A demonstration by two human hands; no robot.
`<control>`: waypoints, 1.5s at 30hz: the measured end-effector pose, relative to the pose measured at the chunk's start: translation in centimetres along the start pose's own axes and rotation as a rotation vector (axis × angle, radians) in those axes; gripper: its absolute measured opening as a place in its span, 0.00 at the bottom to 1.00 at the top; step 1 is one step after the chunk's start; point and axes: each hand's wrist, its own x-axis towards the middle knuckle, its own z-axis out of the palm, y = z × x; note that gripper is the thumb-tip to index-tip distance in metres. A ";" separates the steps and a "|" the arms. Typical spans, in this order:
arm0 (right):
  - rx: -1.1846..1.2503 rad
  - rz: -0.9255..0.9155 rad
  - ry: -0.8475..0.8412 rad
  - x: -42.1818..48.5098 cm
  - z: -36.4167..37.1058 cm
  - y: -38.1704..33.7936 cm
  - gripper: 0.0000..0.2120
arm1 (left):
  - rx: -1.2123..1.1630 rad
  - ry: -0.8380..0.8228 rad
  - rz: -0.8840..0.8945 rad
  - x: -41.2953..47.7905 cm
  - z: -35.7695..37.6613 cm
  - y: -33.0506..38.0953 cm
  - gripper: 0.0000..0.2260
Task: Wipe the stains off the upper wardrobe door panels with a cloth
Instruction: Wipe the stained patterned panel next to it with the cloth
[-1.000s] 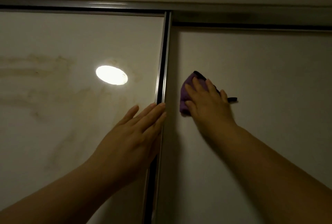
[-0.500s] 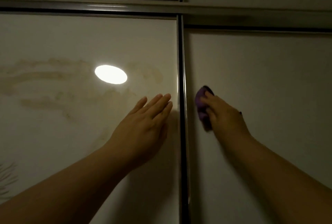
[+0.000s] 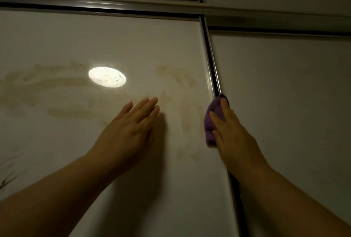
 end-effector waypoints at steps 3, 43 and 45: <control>-0.178 -0.045 -0.052 -2.5 0.8 0.2 0.38 | -0.012 0.001 0.017 -1.1 -0.4 -1.2 0.23; -0.262 -0.219 -0.082 13.0 2.2 -7.0 0.24 | 0.079 0.053 -0.036 -2.0 -1.7 -7.3 0.25; -0.300 -0.116 -0.048 15.2 2.2 -7.3 0.24 | 0.077 0.039 -0.042 -3.2 -1.8 -8.1 0.25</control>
